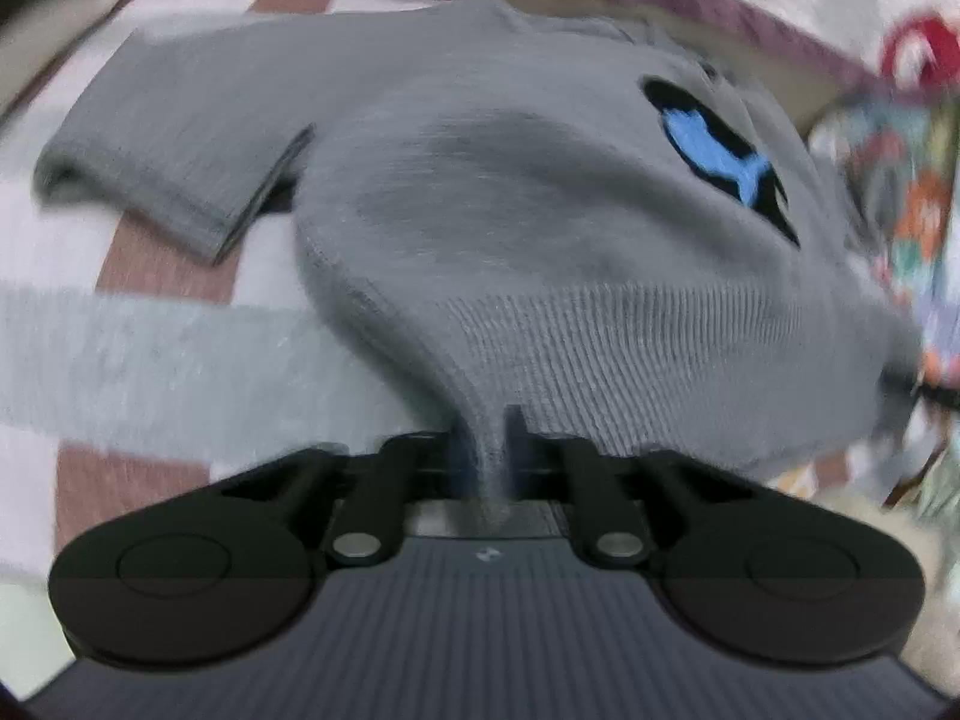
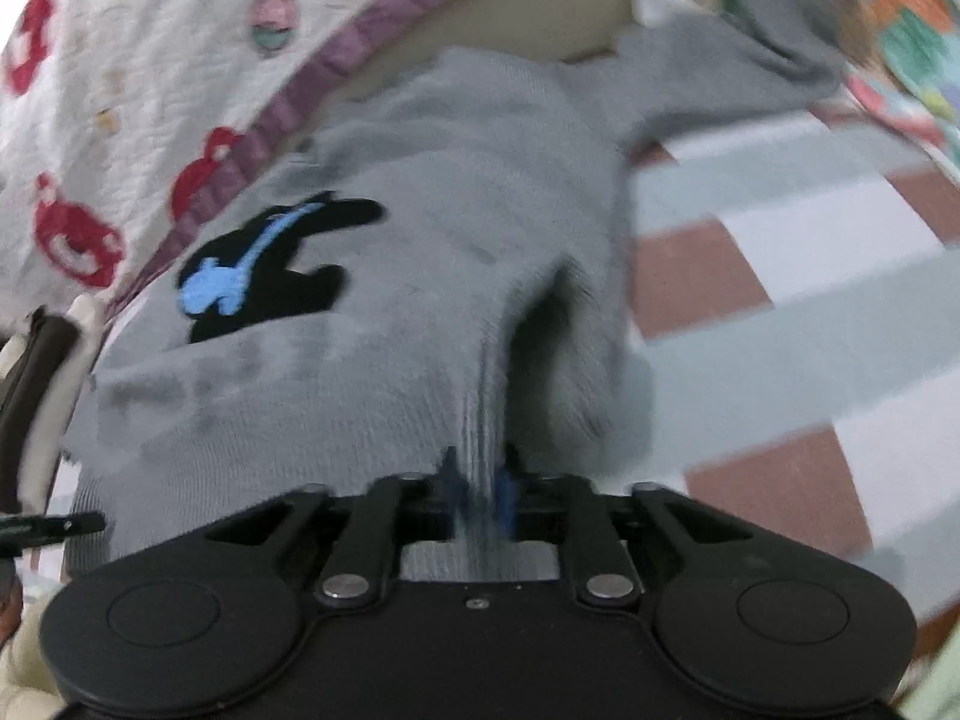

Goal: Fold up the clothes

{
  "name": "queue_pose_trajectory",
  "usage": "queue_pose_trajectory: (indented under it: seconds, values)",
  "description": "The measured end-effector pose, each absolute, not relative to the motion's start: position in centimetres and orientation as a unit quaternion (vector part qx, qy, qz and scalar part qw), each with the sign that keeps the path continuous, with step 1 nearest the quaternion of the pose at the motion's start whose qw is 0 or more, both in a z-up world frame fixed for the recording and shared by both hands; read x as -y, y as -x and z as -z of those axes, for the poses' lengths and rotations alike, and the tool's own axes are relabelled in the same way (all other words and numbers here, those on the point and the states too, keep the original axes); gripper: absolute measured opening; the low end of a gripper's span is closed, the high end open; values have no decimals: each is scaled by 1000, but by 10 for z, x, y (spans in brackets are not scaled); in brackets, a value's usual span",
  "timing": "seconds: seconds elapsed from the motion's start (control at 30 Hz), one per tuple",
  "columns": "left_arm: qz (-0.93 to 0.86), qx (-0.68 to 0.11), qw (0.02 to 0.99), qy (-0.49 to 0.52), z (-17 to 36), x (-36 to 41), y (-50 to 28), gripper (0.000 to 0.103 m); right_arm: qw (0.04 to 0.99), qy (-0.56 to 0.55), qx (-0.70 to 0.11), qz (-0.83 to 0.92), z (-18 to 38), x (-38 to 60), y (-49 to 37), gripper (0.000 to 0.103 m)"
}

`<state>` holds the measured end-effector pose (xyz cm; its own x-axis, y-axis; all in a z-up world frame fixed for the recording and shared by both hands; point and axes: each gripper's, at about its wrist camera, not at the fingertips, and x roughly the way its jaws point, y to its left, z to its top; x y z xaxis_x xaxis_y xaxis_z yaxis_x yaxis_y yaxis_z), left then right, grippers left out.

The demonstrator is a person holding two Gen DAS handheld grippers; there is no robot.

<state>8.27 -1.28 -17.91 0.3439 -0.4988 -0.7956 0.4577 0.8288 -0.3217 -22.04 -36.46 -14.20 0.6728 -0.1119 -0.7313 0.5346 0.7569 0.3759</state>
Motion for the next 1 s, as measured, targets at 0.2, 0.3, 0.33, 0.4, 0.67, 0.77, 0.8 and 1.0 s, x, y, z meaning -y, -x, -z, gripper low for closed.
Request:
queue_pose_trajectory:
  seconds: [0.2, 0.3, 0.33, 0.4, 0.67, 0.77, 0.8, 1.0]
  values:
    - [329, -381, 859, 96, 96, -13, -73, 7, 913, -293, -217, 184, 43, 378, 255, 1]
    - [328, -435, 829, 126, 111, -19, -70, 7, 909, -291, -237, 183, 24, 389, 274, 1]
    - [328, -453, 818, 136, 117, -21, -69, 7, 902, -289, -262, 185, 28, 390, 276, 1]
    - [303, -507, 795, 136, 142, -20, -69, 7, 885, -284, -313, 197, 47, 386, 277, 7]
    - [278, -525, 800, 82, 162, -1, -76, 9, 852, -333, -359, 188, 100, 372, 261, 24]
    - [270, -518, 810, 58, 162, 3, -80, 10, 852, -342, -360, 165, 96, 366, 242, 38]
    - [266, -517, 812, 55, 162, 1, -81, 10, 851, -346, -364, 156, 97, 362, 234, 45]
    - [262, -526, 805, 80, 168, -13, -89, 11, 828, -360, -402, 152, 117, 344, 192, 55]
